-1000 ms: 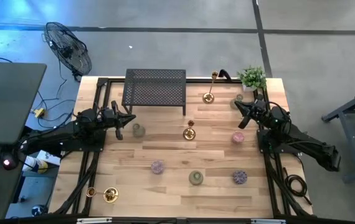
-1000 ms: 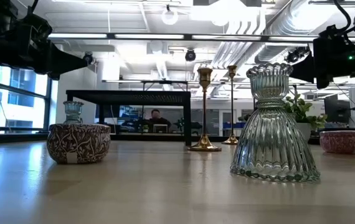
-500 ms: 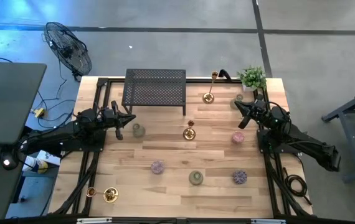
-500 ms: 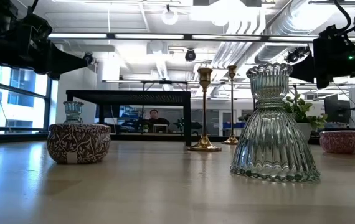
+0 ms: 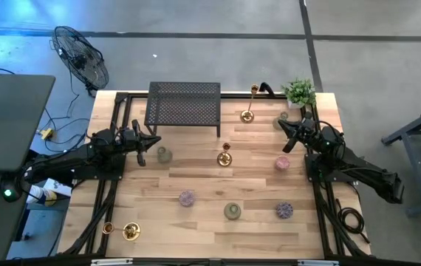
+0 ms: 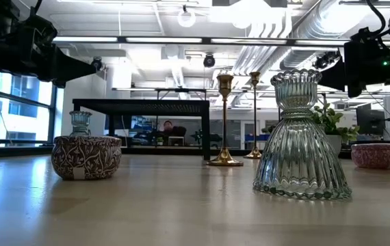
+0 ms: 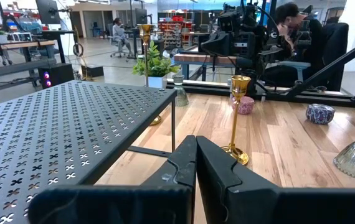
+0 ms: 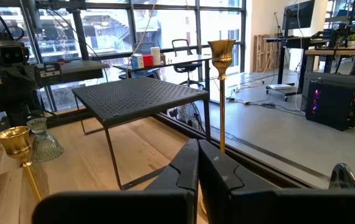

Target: Pick & Place candle stick holders

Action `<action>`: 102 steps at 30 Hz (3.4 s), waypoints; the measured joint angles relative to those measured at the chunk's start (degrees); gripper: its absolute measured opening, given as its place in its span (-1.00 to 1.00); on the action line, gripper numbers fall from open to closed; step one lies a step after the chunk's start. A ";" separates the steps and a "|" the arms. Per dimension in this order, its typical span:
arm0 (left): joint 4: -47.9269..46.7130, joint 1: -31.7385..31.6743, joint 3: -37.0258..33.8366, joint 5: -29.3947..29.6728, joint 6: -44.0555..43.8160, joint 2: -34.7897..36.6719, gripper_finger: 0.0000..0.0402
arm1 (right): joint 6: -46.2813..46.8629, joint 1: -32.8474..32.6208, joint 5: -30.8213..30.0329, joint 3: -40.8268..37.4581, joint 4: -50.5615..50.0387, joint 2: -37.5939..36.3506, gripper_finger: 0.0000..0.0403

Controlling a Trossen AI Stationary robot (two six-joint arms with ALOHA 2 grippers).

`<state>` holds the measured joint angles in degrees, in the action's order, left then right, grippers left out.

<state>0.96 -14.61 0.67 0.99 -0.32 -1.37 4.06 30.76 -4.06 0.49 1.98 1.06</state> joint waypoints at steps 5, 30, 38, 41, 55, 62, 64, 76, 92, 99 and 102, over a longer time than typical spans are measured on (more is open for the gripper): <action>-0.01 0.00 0.00 0.00 0.02 0.00 -0.99 | 0.00 -0.01 0.00 0.01 -0.01 -0.01 -1.00; 0.36 0.00 0.00 -1.03 -3.43 0.00 -0.99 | -0.01 -0.02 -0.01 0.02 -0.02 0.00 -1.00; -5.43 0.00 2.81 -1.73 -9.80 -0.08 -0.99 | -0.01 0.00 -0.01 0.00 0.00 -0.01 -1.00; -7.23 0.02 3.48 -1.98 -10.48 -0.70 -1.00 | -0.01 0.00 -0.01 0.02 0.00 0.00 -1.00; -4.21 0.02 5.51 0.22 -9.12 -17.06 -1.00 | 0.38 -0.02 -5.26 0.00 9.06 -0.01 -1.00; -3.97 0.02 12.66 3.63 -7.34 -26.34 -1.00 | -0.26 0.00 -3.00 0.00 10.93 0.00 -1.00; -3.90 0.02 14.38 3.86 -7.14 -28.17 -1.00 | -0.16 0.00 -0.78 0.02 11.21 0.00 -1.00; -3.15 0.02 16.59 4.55 -4.14 -31.58 -1.00 | 1.28 -0.02 3.29 0.00 15.23 7.24 -1.00; 9.03 0.00 16.61 0.61 3.08 -31.58 -1.00 | 4.76 -4.71 -6.17 10.82 23.09 38.74 -0.99; 11.37 0.00 16.62 0.57 3.07 -31.58 -1.00 | 5.05 -1.37 -3.38 13.20 26.45 48.40 -0.86; 13.09 0.00 16.63 0.52 2.93 -31.56 -1.00 | 6.57 -0.18 -3.08 14.63 26.63 51.75 -0.74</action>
<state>14.06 -14.61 17.30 1.52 2.61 -32.93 10.64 30.59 -7.14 15.12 28.61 52.81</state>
